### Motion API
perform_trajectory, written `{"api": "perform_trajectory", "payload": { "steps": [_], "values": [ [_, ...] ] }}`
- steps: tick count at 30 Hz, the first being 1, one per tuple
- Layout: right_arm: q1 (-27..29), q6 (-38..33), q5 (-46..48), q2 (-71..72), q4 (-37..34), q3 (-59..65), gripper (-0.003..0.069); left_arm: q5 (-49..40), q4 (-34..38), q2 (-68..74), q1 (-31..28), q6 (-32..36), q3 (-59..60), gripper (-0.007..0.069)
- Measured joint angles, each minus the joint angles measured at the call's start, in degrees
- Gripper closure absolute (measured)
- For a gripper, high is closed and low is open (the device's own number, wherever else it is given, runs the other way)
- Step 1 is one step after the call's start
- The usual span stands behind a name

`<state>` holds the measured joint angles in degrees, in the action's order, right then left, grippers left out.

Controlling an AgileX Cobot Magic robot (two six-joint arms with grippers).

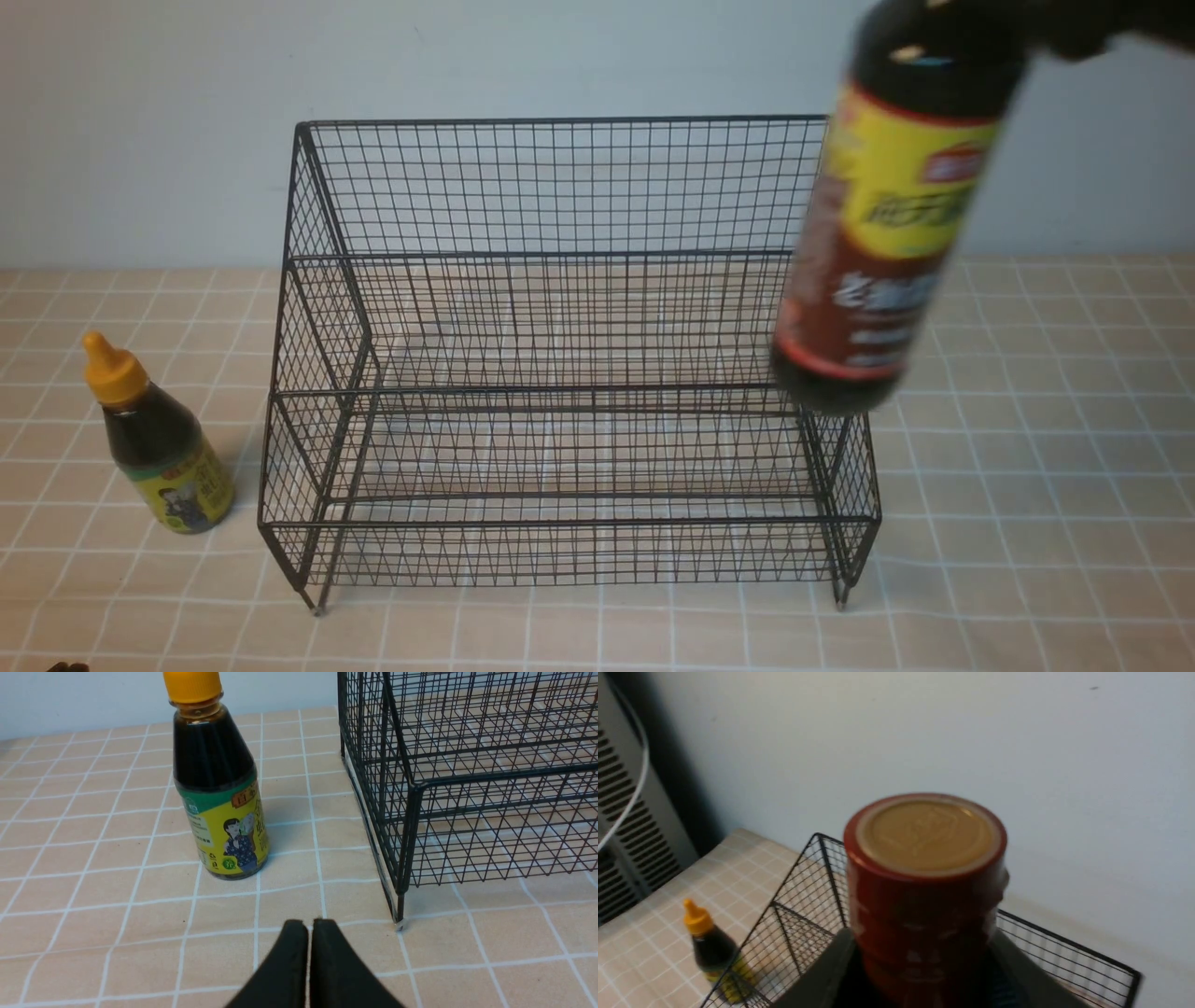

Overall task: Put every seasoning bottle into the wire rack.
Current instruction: Use the right arm to put the condiment bottle back on the shelf

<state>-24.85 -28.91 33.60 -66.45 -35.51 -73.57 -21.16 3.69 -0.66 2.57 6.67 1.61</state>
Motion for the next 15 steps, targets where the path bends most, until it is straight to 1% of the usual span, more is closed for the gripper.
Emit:
{"api": "perform_trajectory", "payload": {
  "steps": [1,3,10,15],
  "values": [
    [-1.7,-2.1,-2.4,-2.4,-1.5,0.0,0.037,0.0,0.0,0.0,0.0,0.0,0.0,0.0631],
    [-2.8,-3.3,-5.1,-5.1,-2.5,0.0,0.037,0.0,0.0,0.0,0.0,0.0,0.0,0.0631],
    [-3.4,-4.7,-12.7,-13.4,-3.7,0.0,0.037,0.0,0.0,0.0,0.0,0.0,0.0,0.0631],
    [-3.4,-4.8,-11.8,-18.0,-3.6,0.0,0.037,0.0,0.0,0.0,0.0,0.0,0.0,0.0631]
  ]
}}
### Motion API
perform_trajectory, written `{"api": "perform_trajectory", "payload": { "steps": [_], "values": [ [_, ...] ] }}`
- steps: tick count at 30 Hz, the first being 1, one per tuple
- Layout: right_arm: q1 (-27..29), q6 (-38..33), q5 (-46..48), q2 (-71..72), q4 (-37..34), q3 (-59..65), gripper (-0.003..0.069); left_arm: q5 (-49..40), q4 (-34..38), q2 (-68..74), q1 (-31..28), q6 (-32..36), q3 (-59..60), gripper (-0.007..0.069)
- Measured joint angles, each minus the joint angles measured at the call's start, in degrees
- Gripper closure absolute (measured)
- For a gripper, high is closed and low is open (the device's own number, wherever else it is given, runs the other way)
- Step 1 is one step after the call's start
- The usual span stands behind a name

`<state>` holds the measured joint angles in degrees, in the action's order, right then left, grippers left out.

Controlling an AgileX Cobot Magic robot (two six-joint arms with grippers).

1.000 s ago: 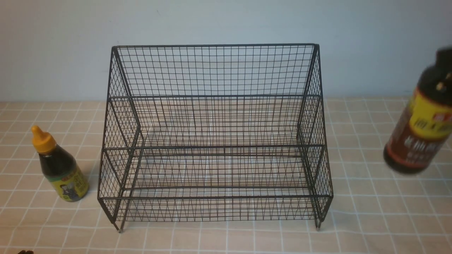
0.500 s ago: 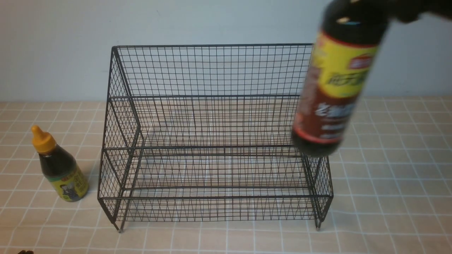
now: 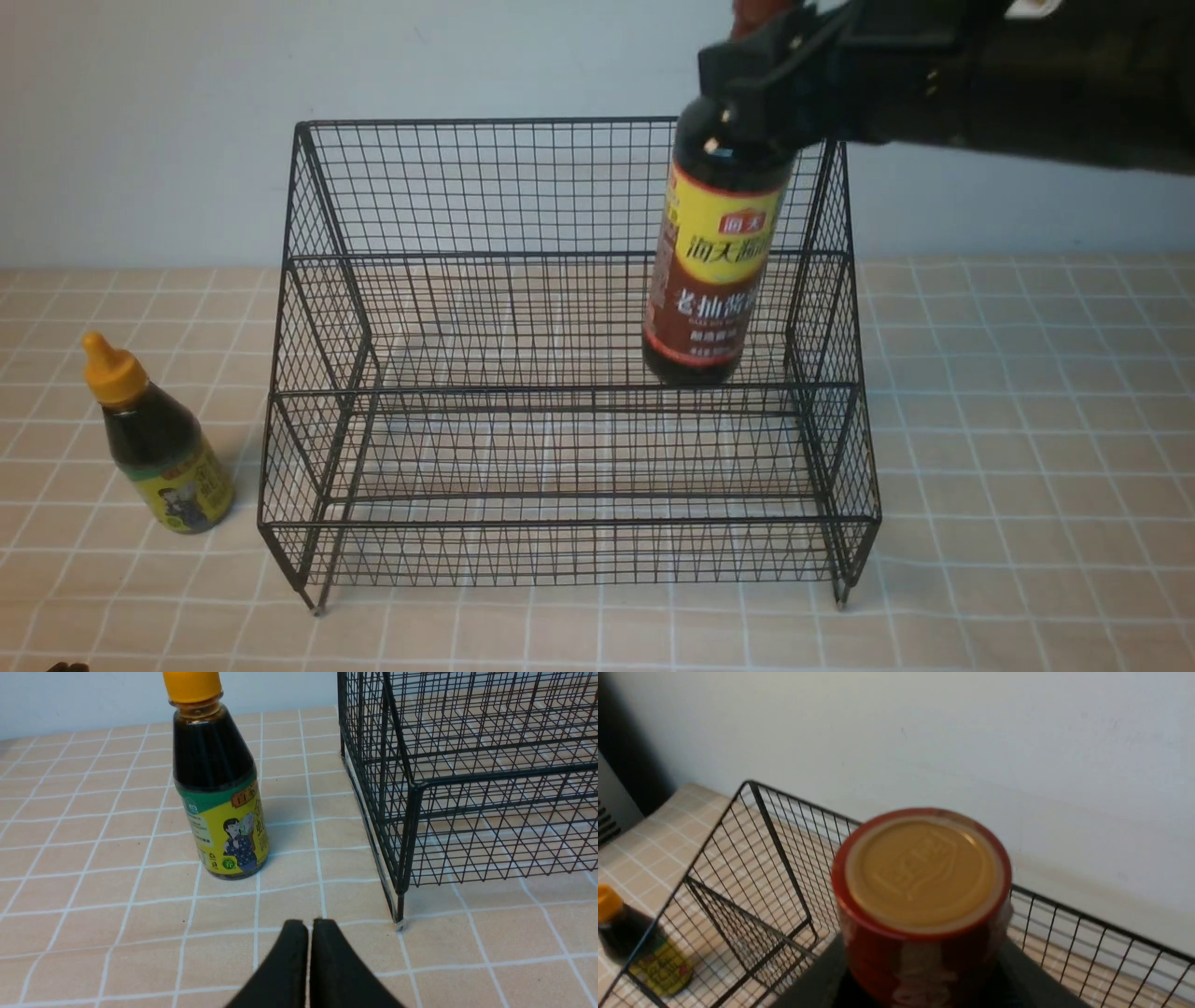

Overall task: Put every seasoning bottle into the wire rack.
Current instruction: Use the right arm to put the condiment bottle back on the shelf

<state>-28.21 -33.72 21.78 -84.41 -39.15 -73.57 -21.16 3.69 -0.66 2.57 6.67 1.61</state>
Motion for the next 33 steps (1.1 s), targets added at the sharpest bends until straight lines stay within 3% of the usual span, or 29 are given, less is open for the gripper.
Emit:
{"api": "perform_trajectory", "payload": {
  "steps": [8,16,26,33],
  "values": [
    [0.0,-0.1,9.4,-6.4,1.2,0.0,0.037,0.0,0.0,0.0,0.0,0.0,0.0,0.0631],
    [0.0,-0.3,10.6,-7.5,2.6,-0.7,0.0368,-0.1,0.0,0.0,0.0,0.0,0.0,0.0631],
    [0.0,-0.3,11.4,-7.4,2.6,-0.9,0.0202,-0.1,0.0,0.0,0.0,0.0,0.0,0.0631],
    [0.0,-0.2,13.4,-5.3,1.2,-0.9,0.0181,-0.2,0.0,0.0,0.0,0.0,0.0,0.0631]
  ]
}}
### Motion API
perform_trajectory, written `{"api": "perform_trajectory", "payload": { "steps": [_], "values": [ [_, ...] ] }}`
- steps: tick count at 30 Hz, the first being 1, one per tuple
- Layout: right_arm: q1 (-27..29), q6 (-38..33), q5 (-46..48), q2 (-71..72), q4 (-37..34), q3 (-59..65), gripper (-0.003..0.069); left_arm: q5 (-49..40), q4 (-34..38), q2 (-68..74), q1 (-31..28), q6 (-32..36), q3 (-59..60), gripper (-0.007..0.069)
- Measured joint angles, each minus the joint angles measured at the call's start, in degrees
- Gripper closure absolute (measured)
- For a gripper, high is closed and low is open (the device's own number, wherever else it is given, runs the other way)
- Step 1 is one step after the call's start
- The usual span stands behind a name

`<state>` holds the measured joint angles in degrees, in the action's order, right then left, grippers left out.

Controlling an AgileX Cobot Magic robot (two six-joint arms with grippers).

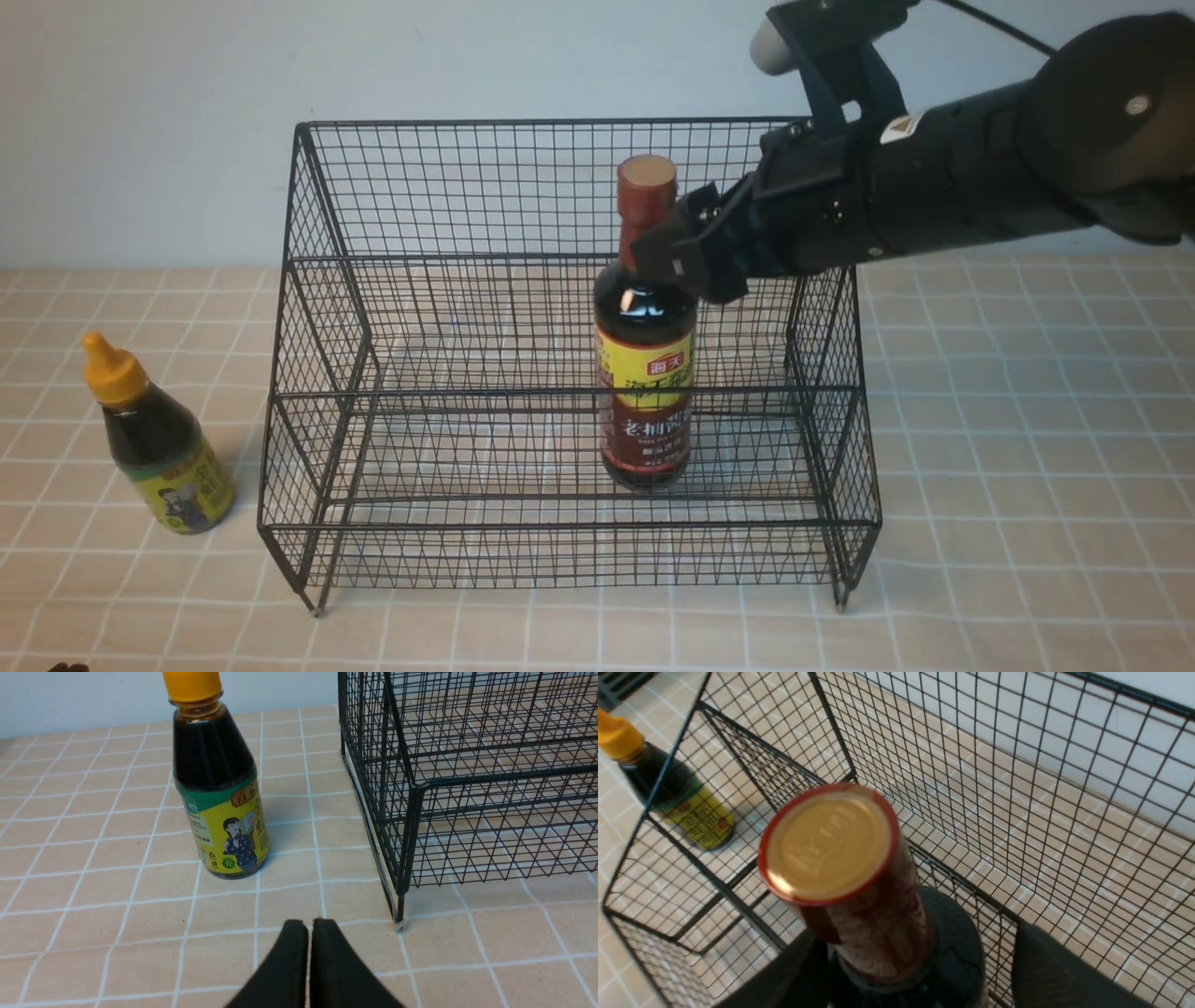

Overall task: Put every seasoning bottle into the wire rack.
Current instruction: Use the right arm to put the condiment bottle back on the shelf, then use the left arm to grab the condiment bottle closest to it

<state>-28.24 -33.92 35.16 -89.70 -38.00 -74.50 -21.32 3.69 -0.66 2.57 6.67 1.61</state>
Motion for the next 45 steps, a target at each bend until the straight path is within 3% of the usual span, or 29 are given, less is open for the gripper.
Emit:
{"api": "perform_trajectory", "payload": {
  "steps": [6,10,14,16,18,23,27,32,45],
  "values": [
    [2.1,3.7,9.6,6.8,2.2,0.0,0.0185,0.0,0.0,0.0,0.0,0.0,0.0,0.0631],
    [4.7,9.4,15.7,11.5,6.0,0.0,0.0257,0.0,0.0,0.0,0.0,0.0,0.0,0.0631],
    [9.6,15.5,25.7,21.0,12.7,0.0,0.0547,0.0,0.0,0.0,0.0,0.0,0.0,0.0631],
    [11.8,18.6,27.6,27.2,15.9,0.0,0.0629,0.0,0.0,0.0,0.0,0.0,0.0,0.0631],
    [13.3,21.2,26.9,33.1,17.8,0.7,0.0655,0.0,0.0,0.0,0.0,0.0,0.0,0.0631],
    [15.2,26.7,18.9,52.1,23.6,8.3,0.067,0.0,0.0,0.0,0.0,0.0,0.0,0.0631],
    [15.3,30.5,2.9,71.1,27.6,23.2,0.0671,0.0,0.0,0.0,0.0,0.0,0.0,0.0631],
    [15.3,31.5,-6.4,83.6,30.0,35.1,0.0671,0.0,0.0,0.0,0.0,0.0,0.0,0.0631],
    [15.5,28.1,-9.9,90.8,41.7,57.1,0.0671,0.0,0.0,0.0,0.0,0.0,0.0,0.0631]
  ]
}}
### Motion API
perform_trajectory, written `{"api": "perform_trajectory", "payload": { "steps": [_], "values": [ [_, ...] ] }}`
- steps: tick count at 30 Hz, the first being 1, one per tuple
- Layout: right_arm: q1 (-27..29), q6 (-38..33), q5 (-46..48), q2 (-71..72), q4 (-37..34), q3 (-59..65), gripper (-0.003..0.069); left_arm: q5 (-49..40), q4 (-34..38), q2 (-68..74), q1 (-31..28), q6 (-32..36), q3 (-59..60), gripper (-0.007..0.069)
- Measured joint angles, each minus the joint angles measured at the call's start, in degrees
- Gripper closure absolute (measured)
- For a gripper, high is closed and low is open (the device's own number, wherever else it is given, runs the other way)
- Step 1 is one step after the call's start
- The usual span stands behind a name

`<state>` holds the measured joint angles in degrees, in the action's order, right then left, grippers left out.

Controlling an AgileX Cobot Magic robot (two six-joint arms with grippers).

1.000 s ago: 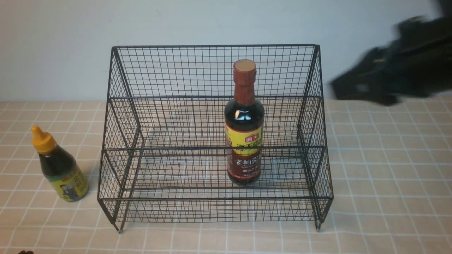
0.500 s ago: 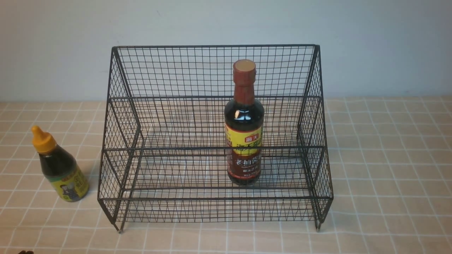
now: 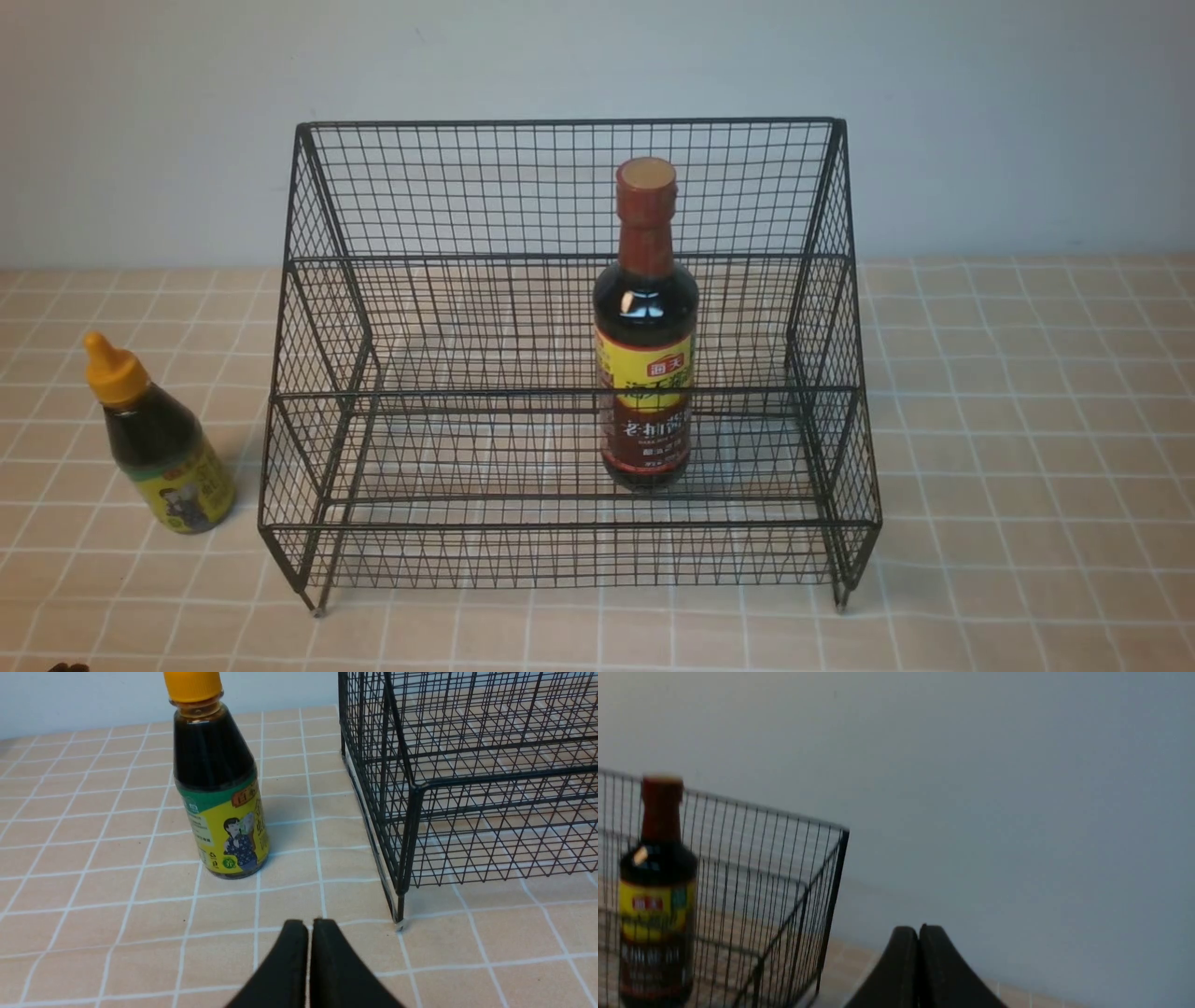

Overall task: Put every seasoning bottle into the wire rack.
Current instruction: Use the left arm to grab the condiment bottle closest to it

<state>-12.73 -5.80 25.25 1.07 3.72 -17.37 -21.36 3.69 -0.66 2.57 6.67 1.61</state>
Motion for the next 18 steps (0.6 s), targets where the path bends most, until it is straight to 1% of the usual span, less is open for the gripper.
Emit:
{"api": "perform_trajectory", "payload": {
  "steps": [3,6,8,9,12,18],
  "values": [
    [0.8,1.8,0.1,0.0,1.2,7.2,0.0671,0.0,0.0,0.0,0.0,0.0,0.0,0.0631],
    [4.8,6.3,0.2,-0.1,1.2,13.9,0.0671,0.0,0.0,0.0,0.0,0.0,0.0,0.0631],
    [6.0,7.7,0.2,-0.1,1.1,15.5,0.0671,0.0,0.0,0.0,0.0,0.0,0.0,0.0631],
    [7.7,9.7,0.6,-0.1,1.1,17.5,0.0671,0.0,0.0,0.0,0.0,0.0,0.0,0.0631],
    [10.7,14.1,-2.2,-0.1,1.2,18.2,0.0671,-0.1,0.0,0.0,0.0,0.0,0.0,0.0631],
    [11.1,15.3,-2.9,-0.1,1.3,18.3,0.0671,-0.1,0.0,0.0,0.0,0.0,0.0,0.0631]
  ]
}}
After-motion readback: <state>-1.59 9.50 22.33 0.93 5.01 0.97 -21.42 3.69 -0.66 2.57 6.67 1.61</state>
